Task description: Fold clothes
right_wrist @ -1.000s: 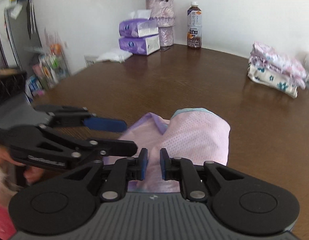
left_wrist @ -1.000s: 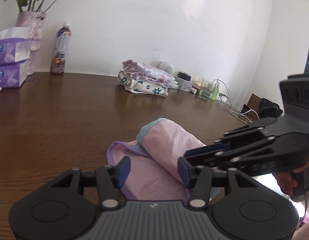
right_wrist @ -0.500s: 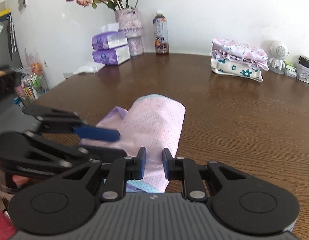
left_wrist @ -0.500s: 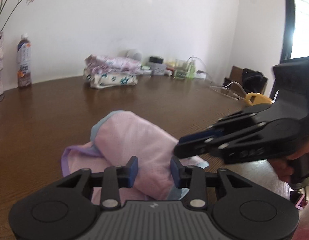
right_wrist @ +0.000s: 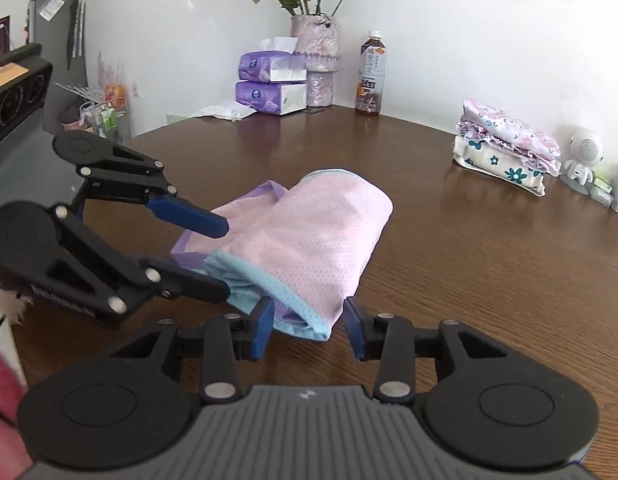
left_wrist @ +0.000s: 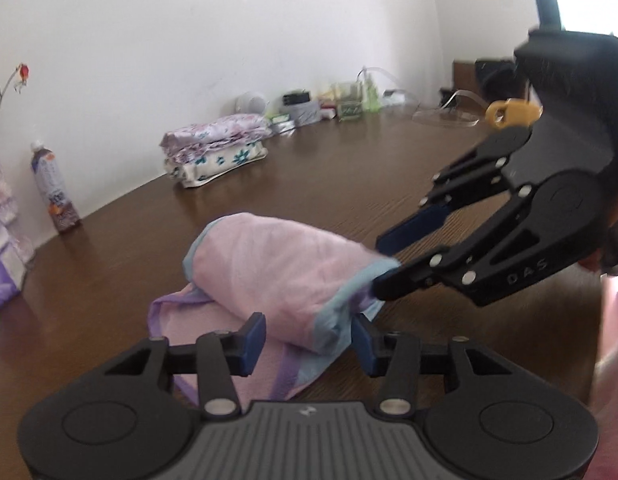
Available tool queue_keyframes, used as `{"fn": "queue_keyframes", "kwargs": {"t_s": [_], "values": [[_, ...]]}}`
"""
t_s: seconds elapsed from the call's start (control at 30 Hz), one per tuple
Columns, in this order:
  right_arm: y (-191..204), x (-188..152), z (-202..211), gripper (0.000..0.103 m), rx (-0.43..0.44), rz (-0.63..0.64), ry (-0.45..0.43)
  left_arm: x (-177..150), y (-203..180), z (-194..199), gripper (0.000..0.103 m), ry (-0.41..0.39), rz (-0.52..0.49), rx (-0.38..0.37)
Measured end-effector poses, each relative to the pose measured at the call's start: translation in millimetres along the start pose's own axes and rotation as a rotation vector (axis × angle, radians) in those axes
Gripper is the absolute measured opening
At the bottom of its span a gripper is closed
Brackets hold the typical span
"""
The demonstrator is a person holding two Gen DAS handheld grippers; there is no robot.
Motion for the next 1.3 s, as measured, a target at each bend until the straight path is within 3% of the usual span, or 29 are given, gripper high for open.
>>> {"fn": "queue_keyframes", "kwargs": {"t_s": [0.03, 0.07, 0.2, 0.27, 0.3, 0.33, 0.4, 0.43, 0.57, 0.67, 0.77, 0.8, 0.83, 0.9, 1.0, 1.07, 1.1, 1.13, 1.17, 1.2, 1.27, 1.3], "values": [[0, 0, -1, 0.027, 0.001, -0.007, 0.0, 0, 0, -2, 0.012, 0.011, -0.005, 0.005], [-1, 1, -1, 0.019, 0.008, -0.022, -0.005, -1, 1, -4, 0.007, 0.02, -0.006, 0.001], [-12, 8, 5, 0.019, 0.041, -0.097, -0.033, -5, 0, -7, 0.007, 0.046, -0.032, 0.019], [-18, 12, 8, 0.022, 0.058, -0.135, -0.047, -5, 0, 0, 0.014, 0.031, -0.02, 0.0], [-21, 14, 9, 0.027, 0.067, -0.154, -0.054, -4, 2, 5, 0.024, 0.015, -0.002, -0.019], [-23, 16, 11, 0.032, 0.075, -0.173, -0.061, -2, 6, 10, 0.041, -0.011, 0.033, -0.047], [-29, 19, 14, 0.036, 0.092, -0.21, -0.075, 3, 19, 20, 0.06, -0.082, 0.138, -0.093], [-32, 21, 15, 0.036, 0.101, -0.229, -0.081, 5, 26, 23, 0.065, -0.107, 0.196, -0.106], [-43, 29, -2, 0.036, 0.097, -0.335, -0.08, 5, 59, 3, 0.066, -0.082, 0.435, -0.068], [-50, 33, -24, 0.035, 0.087, -0.421, -0.062, -4, 75, -20, 0.066, -0.047, 0.632, -0.114], [-50, 27, -36, 0.025, 0.107, -0.484, -0.042, -13, 81, -36, 0.053, -0.022, 0.753, -0.152], [-49, 25, -36, 0.025, 0.114, -0.491, -0.045, -15, 81, -40, 0.036, -0.023, 0.778, -0.165], [-48, 24, -36, 0.025, 0.121, -0.499, -0.048, -17, 82, -42, 0.032, -0.027, 0.799, -0.174], [-51, 25, -32, 0.027, 0.113, -0.506, -0.07, -15, 86, -38, 0.033, -0.059, 0.808, -0.172], [-60, 31, -31, 0.034, 0.081, -0.54, -0.104, -16, 97, -36, 0.062, -0.091, 0.853, -0.134], [-62, 32, -38, 0.034, 0.076, -0.555, -0.094, -15, 100, -43, 0.05, -0.082, 0.854, -0.124], [-62, 32, -43, 0.03, 0.085, -0.561, -0.078, -14, 98, -48, 0.032, -0.073, 0.856, -0.144], [-61, 31, -48, 0.024, 0.093, -0.566, -0.063, -14, 97, -53, 0.021, -0.062, 0.867, -0.163], [-60, 31, -50, 0.024, 0.093, -0.565, -0.059, -14, 96, -56, 0.021, -0.058, 0.88, -0.165], [-60, 32, -48, 0.024, 0.088, -0.557, -0.068, -12, 98, -55, 0.022, -0.07, 0.886, -0.156], [-64, 36, -44, 0.029, 0.083, -0.567, -0.097, -10, 104, -52, 0.04, -0.094, 0.902, -0.139], [-67, 39, -43, 0.037, 0.078, -0.579, -0.11, -8, 109, -53, 0.064, -0.095, 0.92, -0.126]]}}
Point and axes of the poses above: each gripper's, at about its wrist camera, not at the fingertips, and z roughly against the way its jaws point, y to its left, x to its top, the point moved 5 cm from there along -z, roughly the way its jaws point, and after that the axes turned 10 degrees about -z, right-handed, at the moved point
